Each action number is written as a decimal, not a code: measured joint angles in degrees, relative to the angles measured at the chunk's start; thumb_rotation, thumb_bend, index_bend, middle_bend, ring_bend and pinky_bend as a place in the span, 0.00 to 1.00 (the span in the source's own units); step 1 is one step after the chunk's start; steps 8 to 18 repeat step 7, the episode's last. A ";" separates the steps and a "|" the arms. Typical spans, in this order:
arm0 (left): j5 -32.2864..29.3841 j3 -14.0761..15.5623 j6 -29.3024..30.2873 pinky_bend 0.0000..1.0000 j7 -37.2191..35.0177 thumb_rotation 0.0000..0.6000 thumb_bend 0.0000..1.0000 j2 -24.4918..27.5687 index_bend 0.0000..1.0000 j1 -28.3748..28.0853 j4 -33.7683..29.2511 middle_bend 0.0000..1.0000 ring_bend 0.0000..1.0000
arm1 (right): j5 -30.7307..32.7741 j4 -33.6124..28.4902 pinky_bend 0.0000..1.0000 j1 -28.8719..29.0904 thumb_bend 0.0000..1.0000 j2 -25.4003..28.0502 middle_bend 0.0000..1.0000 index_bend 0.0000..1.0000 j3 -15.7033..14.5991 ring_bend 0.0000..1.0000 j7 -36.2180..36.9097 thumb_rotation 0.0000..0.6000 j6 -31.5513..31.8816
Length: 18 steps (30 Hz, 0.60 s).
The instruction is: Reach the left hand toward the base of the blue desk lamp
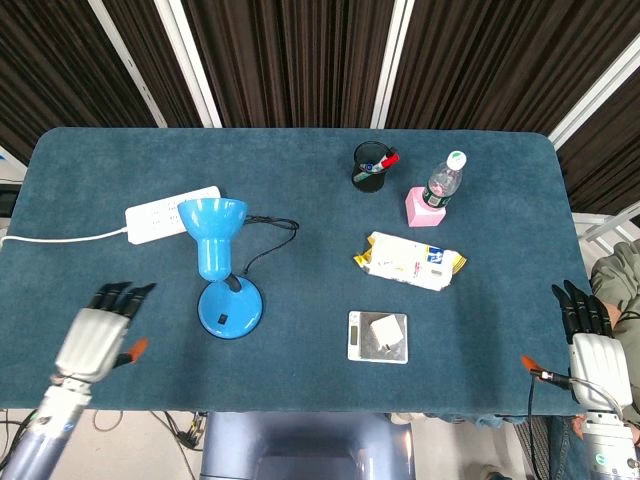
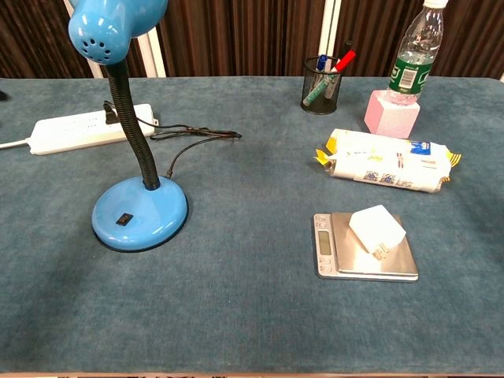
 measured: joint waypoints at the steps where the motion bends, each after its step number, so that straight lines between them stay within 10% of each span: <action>1: 0.02 0.13 0.75 0.10 -1.36 1.00 0.19 0.75 0.12 0.59 -0.17 0.11 0.00 | -0.07 0.00 0.00 0.01 0.11 0.00 0.02 0.00 -0.03 0.04 -0.05 1.00 -0.01; 18: -0.02 -0.12 5.50 0.10 -11.18 1.00 0.19 3.21 0.12 3.92 1.65 0.10 0.00 | -0.59 0.24 0.00 0.14 0.11 0.01 0.02 0.00 -0.25 0.04 -0.37 1.00 -0.16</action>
